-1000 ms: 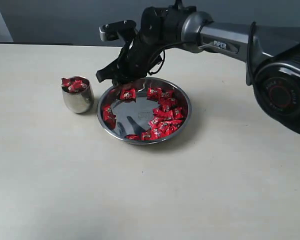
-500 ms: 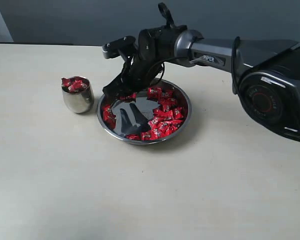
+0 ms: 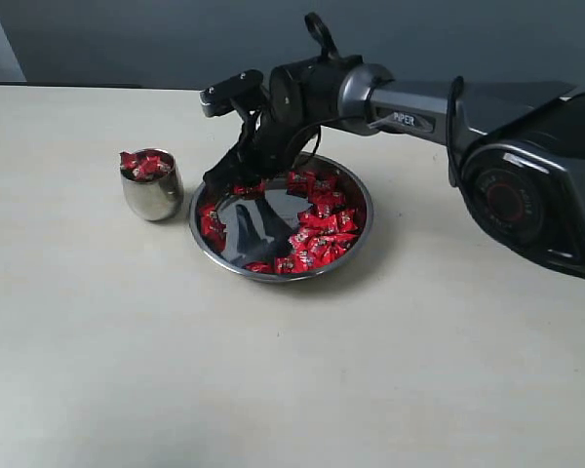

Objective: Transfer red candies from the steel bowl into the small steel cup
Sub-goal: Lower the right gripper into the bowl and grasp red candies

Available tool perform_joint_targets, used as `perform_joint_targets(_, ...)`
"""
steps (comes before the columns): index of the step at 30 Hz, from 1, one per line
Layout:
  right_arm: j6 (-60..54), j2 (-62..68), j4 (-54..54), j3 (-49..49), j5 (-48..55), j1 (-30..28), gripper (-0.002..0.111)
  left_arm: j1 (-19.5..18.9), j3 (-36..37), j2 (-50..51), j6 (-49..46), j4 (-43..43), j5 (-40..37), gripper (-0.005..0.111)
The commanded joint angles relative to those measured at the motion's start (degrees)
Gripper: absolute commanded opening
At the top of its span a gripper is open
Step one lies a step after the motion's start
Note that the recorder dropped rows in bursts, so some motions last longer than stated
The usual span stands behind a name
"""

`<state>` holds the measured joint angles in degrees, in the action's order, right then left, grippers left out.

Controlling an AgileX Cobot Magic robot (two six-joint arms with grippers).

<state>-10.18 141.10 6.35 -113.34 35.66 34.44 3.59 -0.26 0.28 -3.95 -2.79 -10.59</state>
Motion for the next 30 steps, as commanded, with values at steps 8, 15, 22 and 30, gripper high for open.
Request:
perform_joint_targets(8, -0.04, 1.14, 0.22, -0.03, -0.15, -0.42, 0.036, -0.03, 0.26, -0.28, 0.11, 0.33, 0.2, 0.002)
perform_joint_targets(15, 0.25, 2.41, 1.9, -0.03, 0.12, -0.42, 0.035, -0.03, 0.26, -0.28, 0.11, 0.33, 0.2, 0.002)
perform_joint_targets(22, 1.22, 1.28, 1.9, -0.03, 1.23, -0.42, 0.006, -0.03, 0.26, -0.28, 0.11, 0.33, 0.32, 0.002)
perform_joint_targets(30, 1.49, -3.83, 3.36, -0.03, 3.28, -0.21, -0.001, -0.03, 0.26, -0.28, 0.11, 0.33, 0.31, 0.002)
